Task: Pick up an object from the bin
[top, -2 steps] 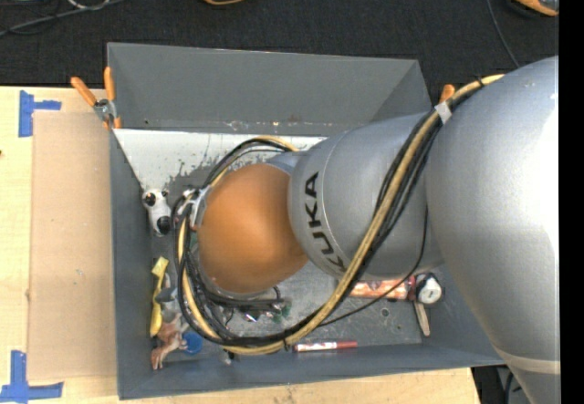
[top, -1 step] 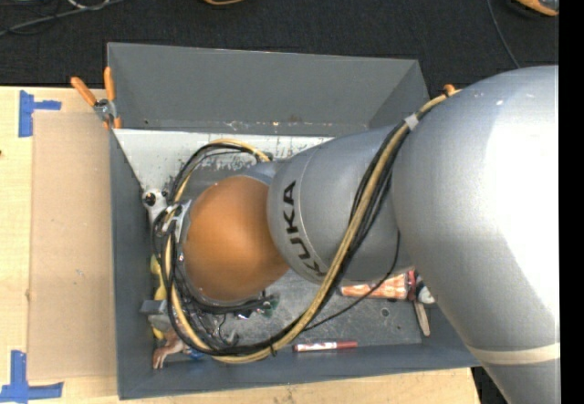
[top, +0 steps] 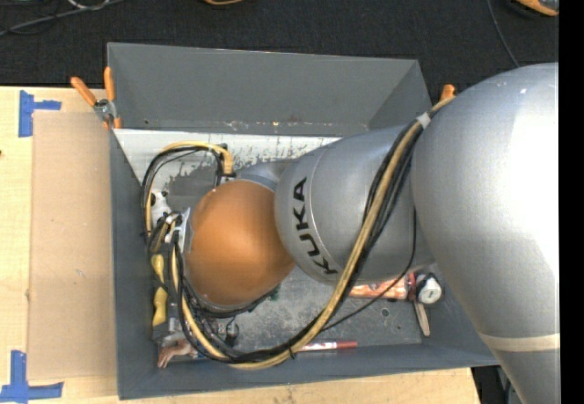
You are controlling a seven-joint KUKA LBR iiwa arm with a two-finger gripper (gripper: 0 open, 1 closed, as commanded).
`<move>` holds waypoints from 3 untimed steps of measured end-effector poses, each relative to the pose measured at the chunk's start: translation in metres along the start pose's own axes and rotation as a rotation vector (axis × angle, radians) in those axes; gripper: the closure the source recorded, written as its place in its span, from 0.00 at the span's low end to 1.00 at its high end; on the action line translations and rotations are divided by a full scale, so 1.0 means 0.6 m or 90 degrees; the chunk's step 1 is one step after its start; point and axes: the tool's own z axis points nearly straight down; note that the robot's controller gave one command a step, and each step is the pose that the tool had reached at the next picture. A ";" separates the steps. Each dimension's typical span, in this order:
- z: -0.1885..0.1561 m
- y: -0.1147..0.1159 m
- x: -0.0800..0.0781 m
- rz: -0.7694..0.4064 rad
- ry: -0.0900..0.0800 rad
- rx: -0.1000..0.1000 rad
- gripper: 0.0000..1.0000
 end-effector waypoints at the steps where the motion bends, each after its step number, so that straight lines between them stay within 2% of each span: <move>1: 0.000 0.000 0.000 0.000 0.000 0.000 1.00; 2: -0.019 0.003 0.001 0.001 0.002 -0.003 1.00; 3: -0.084 0.007 0.001 0.001 0.004 -0.008 1.00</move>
Offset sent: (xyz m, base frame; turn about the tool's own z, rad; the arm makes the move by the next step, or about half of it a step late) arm 0.0001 0.0001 0.0296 0.0004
